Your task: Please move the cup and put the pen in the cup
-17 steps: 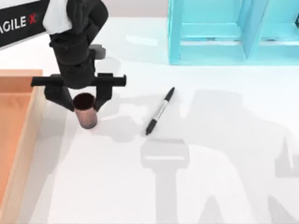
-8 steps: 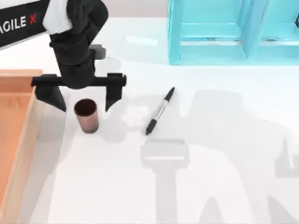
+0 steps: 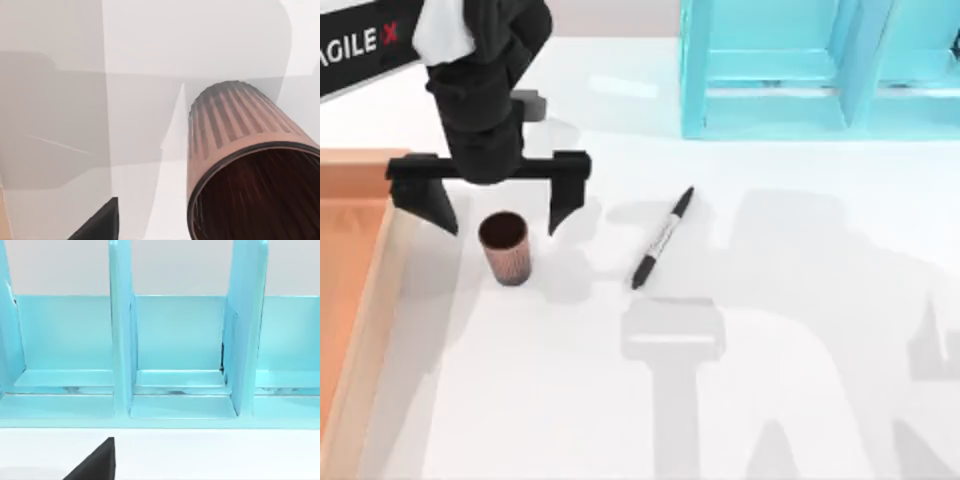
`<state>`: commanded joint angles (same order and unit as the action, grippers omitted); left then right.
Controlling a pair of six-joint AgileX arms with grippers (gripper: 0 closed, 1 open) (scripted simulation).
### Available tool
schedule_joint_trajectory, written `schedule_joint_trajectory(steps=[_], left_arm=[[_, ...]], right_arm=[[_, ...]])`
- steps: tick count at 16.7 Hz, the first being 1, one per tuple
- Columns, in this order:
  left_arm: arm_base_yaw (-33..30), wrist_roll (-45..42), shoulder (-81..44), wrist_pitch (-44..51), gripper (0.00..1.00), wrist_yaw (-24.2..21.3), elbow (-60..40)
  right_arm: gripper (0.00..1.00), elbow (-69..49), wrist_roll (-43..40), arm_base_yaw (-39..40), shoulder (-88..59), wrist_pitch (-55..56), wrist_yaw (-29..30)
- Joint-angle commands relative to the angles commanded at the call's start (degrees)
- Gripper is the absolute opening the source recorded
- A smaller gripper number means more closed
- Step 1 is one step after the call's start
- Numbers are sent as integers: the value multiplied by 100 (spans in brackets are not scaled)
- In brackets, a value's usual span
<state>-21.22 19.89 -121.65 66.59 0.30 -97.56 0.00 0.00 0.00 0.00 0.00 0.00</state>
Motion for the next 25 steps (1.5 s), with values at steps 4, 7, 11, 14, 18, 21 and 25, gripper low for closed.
schedule_joint_trajectory(steps=[4, 7, 11, 14, 18, 21, 25], left_arm=[[-11, 26, -194, 1021, 100, 1, -1126], [-28, 25, -352, 2107, 100, -10, -2477], [-39, 13, -464, 3264, 100, -11, -3756], [-37, 6, -466, 3588, 100, -7, -4100], [-15, 6, -445, 3579, 100, -7, -4093], [-232, -33, -651, 3360, 100, 130, -4073], [-1164, -289, -1450, 2304, 100, 648, -3989]], right_arm=[[100, 0, 0, 0, 0, 0, 0], [100, 0, 0, 0, 0, 0, 0], [100, 0, 0, 0, 0, 0, 0], [100, 0, 0, 0, 0, 0, 0], [100, 0, 0, 0, 0, 0, 0], [100, 0, 0, 0, 0, 0, 0], [100, 0, 0, 0, 0, 0, 0]])
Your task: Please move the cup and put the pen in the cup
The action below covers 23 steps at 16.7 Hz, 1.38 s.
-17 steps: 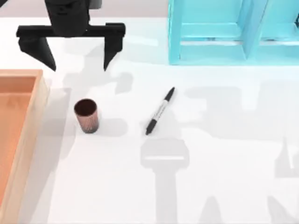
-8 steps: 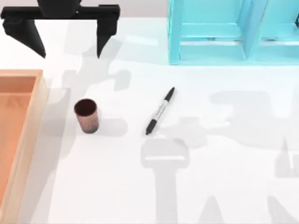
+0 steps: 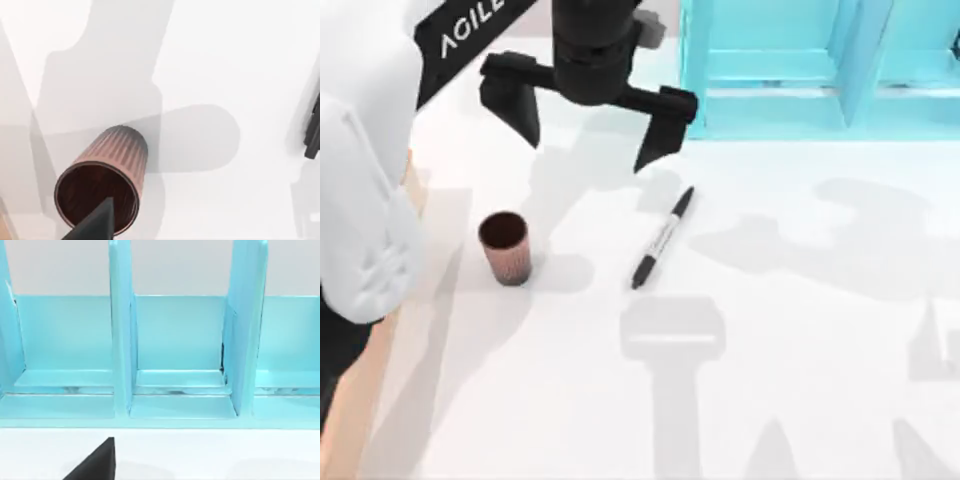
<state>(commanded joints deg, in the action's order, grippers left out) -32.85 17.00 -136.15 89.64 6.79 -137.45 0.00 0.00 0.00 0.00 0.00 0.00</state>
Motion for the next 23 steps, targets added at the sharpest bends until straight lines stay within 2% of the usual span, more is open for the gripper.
schedule_joint_trajectory(steps=[3, 5, 11, 19, 23], left_arm=[[-737, -217, -604, -771, 100, 394, 92], [-949, -297, -805, -987, 100, 537, 131], [-946, -318, -839, -1088, 100, 543, 214], [-745, -537, -1138, -2707, 100, 537, 1452], [-708, -574, -1190, -2967, 100, 534, 1669]], right_arm=[[100, 0, 0, 0, 0, 0, 0], [100, 0, 0, 0, 0, 0, 0], [100, 0, 0, 0, 0, 0, 0], [100, 0, 0, 0, 0, 0, 0], [100, 0, 0, 0, 0, 0, 0]])
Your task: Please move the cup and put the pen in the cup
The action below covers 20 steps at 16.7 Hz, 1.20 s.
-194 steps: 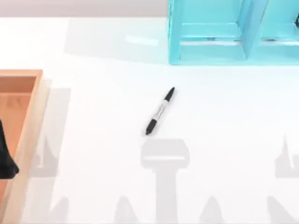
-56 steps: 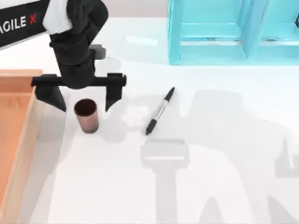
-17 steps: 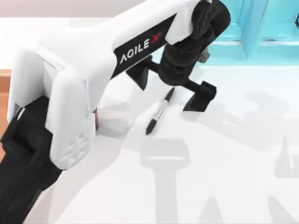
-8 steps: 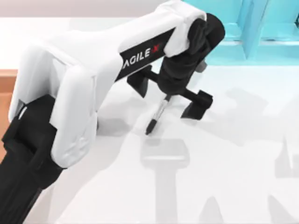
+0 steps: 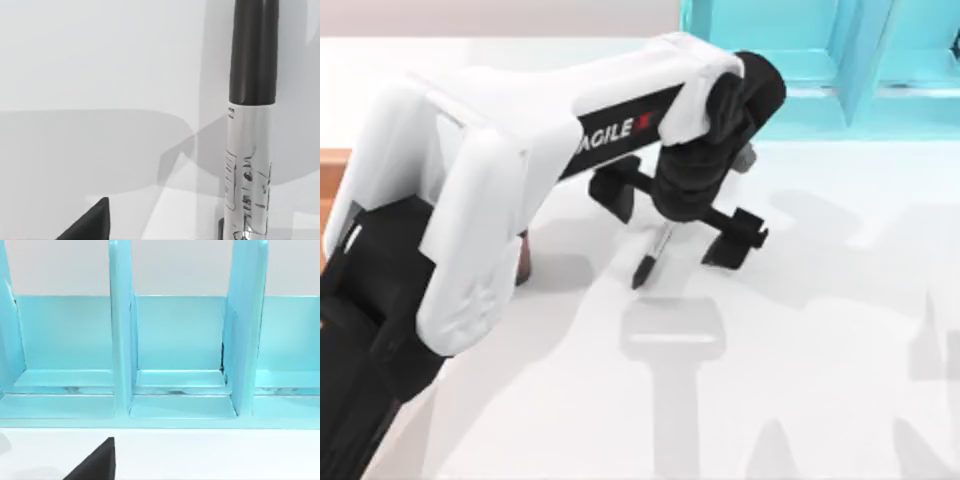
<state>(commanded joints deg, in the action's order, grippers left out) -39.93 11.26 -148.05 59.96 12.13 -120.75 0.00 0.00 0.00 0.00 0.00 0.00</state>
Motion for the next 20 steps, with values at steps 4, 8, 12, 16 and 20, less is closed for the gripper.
schedule_joint_trajectory(steps=[4, 8, 12, 16, 20], left_arm=[[0, 0, 0, 0, 85, 0, 0], [0, 0, 0, 0, 55, 0, 0], [0, 0, 0, 0, 25, 0, 0], [0, 0, 0, 0, 0, 0, 0], [0, 0, 0, 0, 0, 0, 0]], right_arm=[[100, 0, 0, 0, 0, 0, 0], [100, 0, 0, 0, 0, 0, 0], [100, 0, 0, 0, 0, 0, 0], [100, 0, 0, 0, 0, 0, 0], [100, 0, 0, 0, 0, 0, 0]])
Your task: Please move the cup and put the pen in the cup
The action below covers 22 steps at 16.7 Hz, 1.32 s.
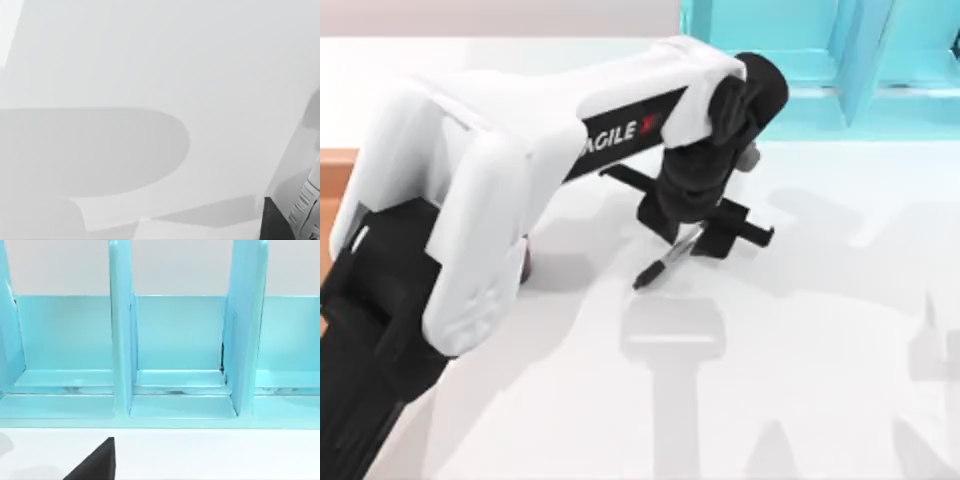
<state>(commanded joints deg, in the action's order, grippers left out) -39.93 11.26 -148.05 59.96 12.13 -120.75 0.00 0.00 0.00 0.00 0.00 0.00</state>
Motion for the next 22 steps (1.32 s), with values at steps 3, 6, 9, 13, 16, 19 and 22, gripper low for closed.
schedule_joint_trajectory(steps=[3, 6, 9, 13, 16, 19, 22], left_arm=[[0, 0, 0, 0, 0, 0, 0], [-183, 202, 444, 141, 0, -276, 23], [-418, 449, 1024, 366, 0, -244, 467], [-721, 766, 2195, 670, 0, -193, 1126], [-959, 1010, 2568, 910, 0, -171, 1464], [-967, 1019, 2576, 918, 0, -170, 1472], [-931, 997, 2579, 849, 0, -176, 1492]], right_arm=[[100, 0, 0, 0, 0, 0, 0], [100, 0, 0, 0, 0, 0, 0], [100, 0, 0, 0, 0, 0, 0], [100, 0, 0, 0, 0, 0, 0], [100, 0, 0, 0, 0, 0, 0], [100, 0, 0, 0, 0, 0, 0], [100, 0, 0, 0, 0, 0, 0]])
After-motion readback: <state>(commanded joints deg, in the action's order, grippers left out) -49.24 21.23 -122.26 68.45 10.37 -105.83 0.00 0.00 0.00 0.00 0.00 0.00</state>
